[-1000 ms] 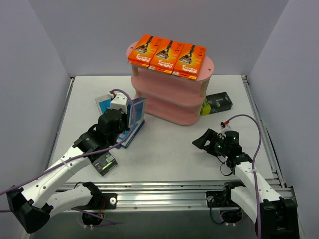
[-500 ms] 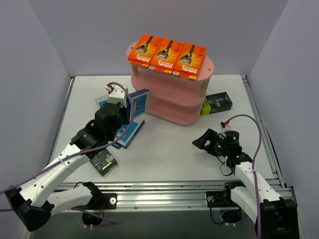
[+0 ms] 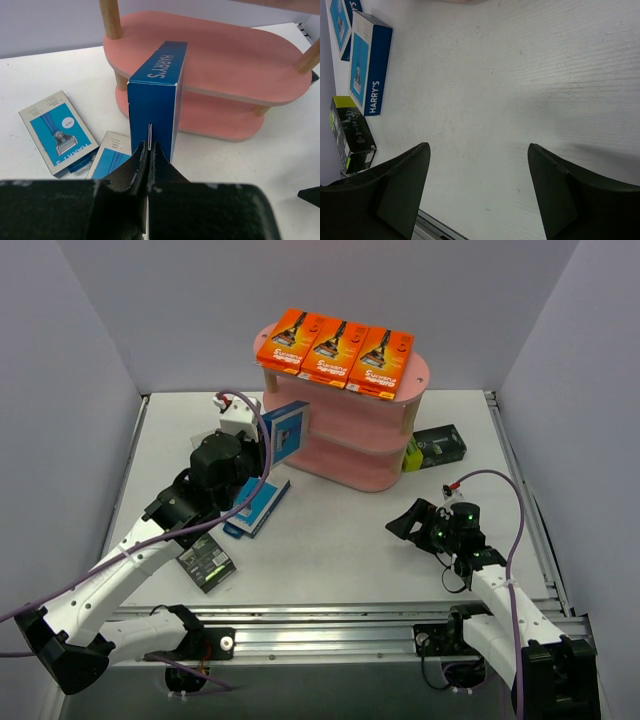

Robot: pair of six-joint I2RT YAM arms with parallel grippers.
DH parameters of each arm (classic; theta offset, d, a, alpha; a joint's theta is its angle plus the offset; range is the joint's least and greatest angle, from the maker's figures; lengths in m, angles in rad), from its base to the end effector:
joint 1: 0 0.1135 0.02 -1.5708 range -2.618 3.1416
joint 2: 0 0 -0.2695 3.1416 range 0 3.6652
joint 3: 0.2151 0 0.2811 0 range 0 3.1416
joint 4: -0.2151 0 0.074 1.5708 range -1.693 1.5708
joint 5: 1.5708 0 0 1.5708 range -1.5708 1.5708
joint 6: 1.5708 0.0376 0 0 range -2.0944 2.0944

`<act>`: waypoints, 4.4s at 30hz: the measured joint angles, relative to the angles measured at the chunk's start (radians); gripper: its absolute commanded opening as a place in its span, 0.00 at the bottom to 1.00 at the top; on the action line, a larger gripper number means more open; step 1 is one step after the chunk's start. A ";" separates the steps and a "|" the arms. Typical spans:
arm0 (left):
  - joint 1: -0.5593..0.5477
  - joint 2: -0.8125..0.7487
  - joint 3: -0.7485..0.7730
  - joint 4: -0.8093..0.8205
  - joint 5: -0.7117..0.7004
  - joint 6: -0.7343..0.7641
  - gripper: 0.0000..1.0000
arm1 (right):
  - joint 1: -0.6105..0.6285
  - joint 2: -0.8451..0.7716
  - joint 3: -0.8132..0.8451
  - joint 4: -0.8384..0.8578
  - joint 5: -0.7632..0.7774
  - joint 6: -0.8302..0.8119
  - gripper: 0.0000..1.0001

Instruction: Place and organize the shaving razors onto the shelf

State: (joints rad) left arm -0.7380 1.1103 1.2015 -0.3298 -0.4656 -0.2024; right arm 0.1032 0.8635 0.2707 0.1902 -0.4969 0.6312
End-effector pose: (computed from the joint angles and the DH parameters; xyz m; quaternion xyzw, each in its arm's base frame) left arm 0.2132 -0.1711 0.4143 0.0650 0.7755 -0.1107 0.6182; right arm 0.2017 0.0389 0.1727 0.0801 0.8160 0.3834 0.4252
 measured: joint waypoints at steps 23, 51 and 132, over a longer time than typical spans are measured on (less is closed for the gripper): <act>0.000 0.064 0.033 0.161 0.002 -0.031 0.02 | 0.000 -0.003 0.000 0.000 0.001 0.000 0.75; 0.076 -0.002 -0.191 0.341 -0.051 -0.303 0.02 | 0.000 -0.003 0.000 0.000 0.011 0.000 0.75; 0.373 0.509 -0.265 0.922 0.283 -1.122 0.02 | -0.005 0.126 0.000 0.001 0.011 -0.005 0.76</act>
State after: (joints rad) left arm -0.3649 1.6188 0.9367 0.5926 -0.1829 -1.3247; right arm 0.0978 0.9894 0.2710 0.1913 -0.4862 0.6262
